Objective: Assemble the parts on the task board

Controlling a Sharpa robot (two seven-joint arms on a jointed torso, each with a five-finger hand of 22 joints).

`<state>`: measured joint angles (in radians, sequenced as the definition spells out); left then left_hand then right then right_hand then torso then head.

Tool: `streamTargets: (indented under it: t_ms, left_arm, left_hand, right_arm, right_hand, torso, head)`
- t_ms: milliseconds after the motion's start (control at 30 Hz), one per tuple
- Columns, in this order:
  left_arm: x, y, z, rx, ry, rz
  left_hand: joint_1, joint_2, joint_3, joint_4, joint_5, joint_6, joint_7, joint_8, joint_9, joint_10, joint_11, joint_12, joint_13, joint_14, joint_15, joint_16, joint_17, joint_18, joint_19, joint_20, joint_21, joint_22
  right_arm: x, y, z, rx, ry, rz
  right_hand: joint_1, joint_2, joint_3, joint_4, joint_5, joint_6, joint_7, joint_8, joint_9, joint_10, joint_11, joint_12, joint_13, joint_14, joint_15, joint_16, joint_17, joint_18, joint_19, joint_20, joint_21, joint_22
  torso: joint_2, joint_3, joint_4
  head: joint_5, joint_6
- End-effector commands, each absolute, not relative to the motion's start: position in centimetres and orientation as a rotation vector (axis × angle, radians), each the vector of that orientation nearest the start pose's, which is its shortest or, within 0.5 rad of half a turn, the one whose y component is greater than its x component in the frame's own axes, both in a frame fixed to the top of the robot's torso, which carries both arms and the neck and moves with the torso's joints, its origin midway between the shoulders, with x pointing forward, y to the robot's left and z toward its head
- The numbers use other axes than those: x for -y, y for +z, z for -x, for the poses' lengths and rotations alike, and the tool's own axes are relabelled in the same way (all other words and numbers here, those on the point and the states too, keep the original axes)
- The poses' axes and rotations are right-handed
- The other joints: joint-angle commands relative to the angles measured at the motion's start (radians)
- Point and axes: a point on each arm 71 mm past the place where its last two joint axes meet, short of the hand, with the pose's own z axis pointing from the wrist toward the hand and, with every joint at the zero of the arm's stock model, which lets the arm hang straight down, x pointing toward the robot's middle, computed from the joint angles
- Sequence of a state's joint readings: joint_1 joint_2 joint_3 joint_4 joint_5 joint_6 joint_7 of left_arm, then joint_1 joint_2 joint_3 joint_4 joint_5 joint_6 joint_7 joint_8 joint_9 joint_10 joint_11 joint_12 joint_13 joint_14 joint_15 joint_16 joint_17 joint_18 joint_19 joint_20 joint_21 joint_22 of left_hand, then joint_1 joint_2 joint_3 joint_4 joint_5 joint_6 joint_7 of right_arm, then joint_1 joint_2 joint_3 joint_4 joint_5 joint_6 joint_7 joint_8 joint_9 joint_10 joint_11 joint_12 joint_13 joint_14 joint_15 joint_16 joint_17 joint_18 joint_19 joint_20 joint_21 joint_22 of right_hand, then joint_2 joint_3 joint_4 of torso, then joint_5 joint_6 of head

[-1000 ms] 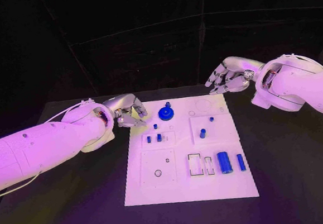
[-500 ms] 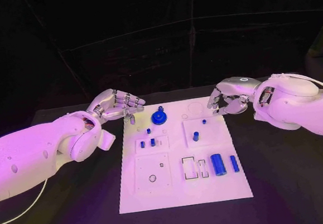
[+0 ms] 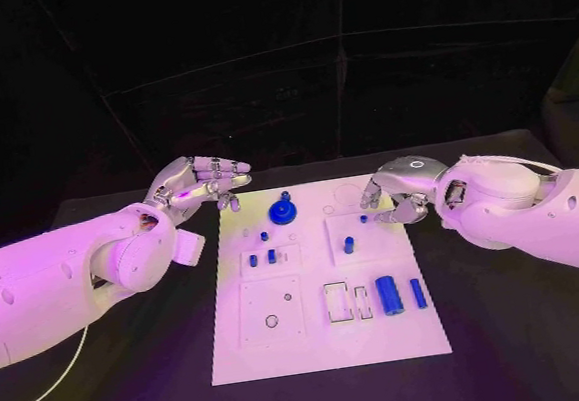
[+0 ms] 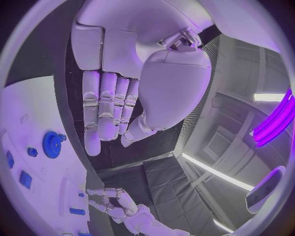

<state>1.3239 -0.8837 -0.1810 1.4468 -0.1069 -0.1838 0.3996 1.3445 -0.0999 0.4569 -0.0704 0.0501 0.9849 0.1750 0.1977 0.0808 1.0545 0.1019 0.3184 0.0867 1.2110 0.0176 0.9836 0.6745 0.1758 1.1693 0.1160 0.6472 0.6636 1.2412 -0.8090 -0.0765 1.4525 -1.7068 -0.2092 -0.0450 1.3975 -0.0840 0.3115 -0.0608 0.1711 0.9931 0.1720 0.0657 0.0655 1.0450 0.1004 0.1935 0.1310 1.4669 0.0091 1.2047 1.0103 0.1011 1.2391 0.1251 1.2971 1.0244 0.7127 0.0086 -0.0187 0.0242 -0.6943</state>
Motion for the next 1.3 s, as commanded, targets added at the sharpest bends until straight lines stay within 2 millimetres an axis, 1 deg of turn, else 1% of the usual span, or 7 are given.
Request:
streamTargets:
  t_ms: [33, 233, 300, 700, 933, 1233, 1300]
  left_arm:
    - [-24.6, -16.7, -50.3, -1.477, -1.543, 0.94]
    - [-24.8, -16.7, -50.3, -1.476, -1.542, 0.942]
    - [-24.8, -16.7, -50.3, -1.477, -1.543, 0.942]
    - [-24.7, -16.7, -50.2, -1.482, -1.546, 0.942]
    - [-24.7, -16.7, -50.2, -1.485, -1.544, 0.944]
    - [-24.8, -16.8, -50.2, -1.488, -1.54, 0.947]
    - [-24.8, -16.8, -50.2, -1.489, -1.54, 0.948]
  left_hand:
    - [-0.006, 0.006, -0.006, -0.002, -0.002, 0.005, 0.002, -0.002, -0.002, 0.006, 0.001, 0.006, -0.001, -0.007, -0.001, -0.006, -0.003, 0.008, -0.009, -0.001, -0.006, -0.002]
    - [-0.004, 0.006, -0.007, -0.004, -0.002, 0.004, 0.003, -0.003, -0.002, 0.004, 0.002, 0.007, -0.001, -0.01, -0.001, -0.01, -0.009, 0.007, -0.01, -0.001, -0.009, -0.004]
    - [-0.004, 0.006, -0.008, -0.004, -0.002, 0.004, 0.004, -0.004, -0.002, 0.003, 0.002, 0.007, -0.001, -0.012, 0.0, -0.013, -0.012, 0.007, -0.01, -0.001, -0.01, -0.004]
    - [-0.003, 0.007, -0.01, -0.005, -0.002, 0.002, 0.005, -0.005, -0.003, 0.001, 0.003, 0.007, -0.002, -0.016, 0.0, -0.018, -0.019, 0.007, -0.011, 0.0, -0.013, -0.006]
    - [-0.003, 0.007, -0.012, -0.007, -0.002, 0.0, 0.007, -0.007, -0.004, -0.002, 0.005, 0.007, -0.002, -0.018, 0.001, -0.02, -0.023, 0.007, -0.012, 0.0, -0.016, -0.008]
    - [-0.002, 0.008, -0.015, -0.008, -0.002, -0.005, 0.009, -0.009, -0.005, -0.007, 0.007, 0.006, -0.003, -0.019, 0.003, -0.022, -0.025, 0.007, -0.012, 0.001, -0.019, -0.011]
    - [-0.002, 0.008, -0.016, -0.009, -0.002, -0.006, 0.01, -0.01, -0.006, -0.008, 0.007, 0.006, -0.004, -0.019, 0.003, -0.022, -0.026, 0.007, -0.012, 0.001, -0.019, -0.011]
  right_arm:
    - [19.3, -18.7, -49.7, -1.652, 0.502, 0.501]
    - [18.7, -19.1, -49.7, -1.666, 0.526, 0.503]
    - [18.5, -19.2, -49.7, -1.671, 0.533, 0.502]
    - [18.0, -19.8, -50.1, -1.702, 0.537, 0.498]
    - [17.8, -20.3, -50.1, -1.748, 0.528, 0.508]
    - [17.7, -20.5, -50.1, -1.758, 0.512, 0.511]
    - [17.7, -20.4, -50.2, -1.743, 0.503, 0.507]
  right_hand:
    - [-0.003, -0.011, 0.012, 0.0, -0.004, -0.007, 0.0, -0.004, 0.0, -0.001, 0.007, -0.007, -0.01, 0.009, 0.01, -0.002, -0.001, 0.006, 0.015, 0.001, 0.011, 0.013]
    - [-0.009, -0.011, 0.03, -0.001, -0.006, -0.004, 0.001, -0.001, 0.001, 0.0, 0.008, -0.013, -0.029, 0.016, 0.011, 0.019, 0.021, -0.002, 0.041, 0.003, 0.035, 0.055]
    - [-0.011, -0.01, 0.037, 0.0, -0.006, -0.002, 0.001, -0.001, 0.002, 0.002, 0.008, -0.014, -0.035, 0.018, 0.011, 0.025, 0.026, -0.004, 0.048, 0.003, 0.042, 0.068]
    - [-0.018, 0.008, 0.083, 0.003, -0.007, 0.023, -0.002, 0.003, 0.004, 0.03, 0.004, -0.019, -0.062, 0.022, 0.008, 0.043, 0.034, -0.014, 0.08, 0.001, 0.077, 0.124]
    - [-0.022, 0.024, 0.116, 0.007, -0.013, 0.055, -0.007, 0.01, 0.007, 0.063, -0.003, -0.023, -0.067, 0.023, 0.003, 0.058, 0.043, -0.019, 0.095, -0.004, 0.094, 0.152]
    - [-0.027, 0.028, 0.138, 0.006, -0.02, 0.084, -0.014, 0.015, 0.01, 0.095, -0.011, -0.031, -0.066, 0.023, -0.002, 0.067, 0.045, -0.021, 0.1, -0.009, 0.103, 0.166]
    - [-0.025, 0.035, 0.146, 0.005, -0.025, 0.095, -0.017, 0.018, 0.011, 0.108, -0.014, -0.03, -0.065, 0.023, -0.005, 0.069, 0.046, -0.021, 0.102, -0.011, 0.106, 0.171]
  torso:
    - [0.0, -0.0009, -0.0009]
    - [0.0, -0.0003, -0.0005]
    - [0.0, -0.0009, 0.0001]
    - [0.001, -0.0003, -0.0004]
    - [0.0, -0.0005, -0.0009]
    - [0.0, -0.0006, -0.001]
    - [0.0, -0.0004, -0.0005]
  head:
    - [0.002, -0.003]
    - [0.003, -0.005]
    - [0.003, -0.005]
    - [0.005, -0.01]
    - [0.007, -0.015]
    - [0.006, -0.019]
    - [0.006, -0.019]
